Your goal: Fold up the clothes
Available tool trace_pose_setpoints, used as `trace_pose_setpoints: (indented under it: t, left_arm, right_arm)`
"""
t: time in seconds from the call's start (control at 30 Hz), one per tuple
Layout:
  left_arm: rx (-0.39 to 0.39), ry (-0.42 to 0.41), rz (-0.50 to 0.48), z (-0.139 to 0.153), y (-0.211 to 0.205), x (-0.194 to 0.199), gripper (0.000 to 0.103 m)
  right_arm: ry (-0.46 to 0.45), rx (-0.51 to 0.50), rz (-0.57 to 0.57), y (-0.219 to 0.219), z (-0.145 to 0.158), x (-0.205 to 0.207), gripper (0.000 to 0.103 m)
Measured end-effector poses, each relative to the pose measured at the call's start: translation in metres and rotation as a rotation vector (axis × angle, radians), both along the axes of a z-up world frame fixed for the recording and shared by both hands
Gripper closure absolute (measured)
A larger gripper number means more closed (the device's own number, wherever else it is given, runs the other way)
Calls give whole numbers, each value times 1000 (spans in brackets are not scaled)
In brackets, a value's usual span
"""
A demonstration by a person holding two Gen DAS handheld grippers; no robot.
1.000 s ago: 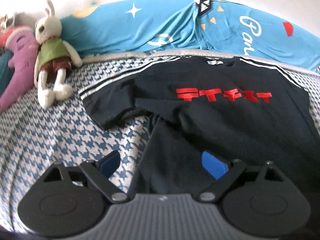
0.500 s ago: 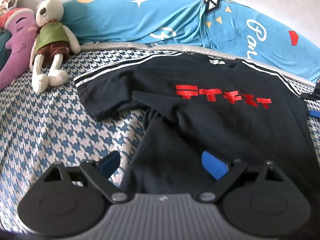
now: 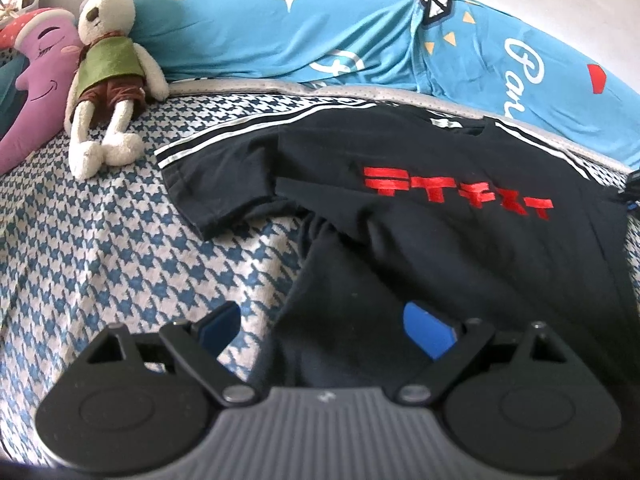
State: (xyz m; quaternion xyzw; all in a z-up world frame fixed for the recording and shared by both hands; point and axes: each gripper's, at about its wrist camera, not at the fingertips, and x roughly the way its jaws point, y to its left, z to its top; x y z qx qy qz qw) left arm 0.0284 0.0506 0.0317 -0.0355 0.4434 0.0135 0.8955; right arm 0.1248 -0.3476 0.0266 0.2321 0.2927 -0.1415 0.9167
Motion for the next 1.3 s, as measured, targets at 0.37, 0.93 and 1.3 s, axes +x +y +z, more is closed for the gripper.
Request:
trace_pose_setpoints:
  t: [0.37,0.93,1.3]
  left_arm:
    - [1,12,54,-3,21,1,9]
    - [-69,-20,216,9,71,-1,8]
    - [-57,-15,195,7,76,-6,15]
  right_arm:
    - [34,-114,-170,-16,6,7,89]
    - [24,27,396,111,28,-48,84]
    - [72,25,677,195,13,-112,84]
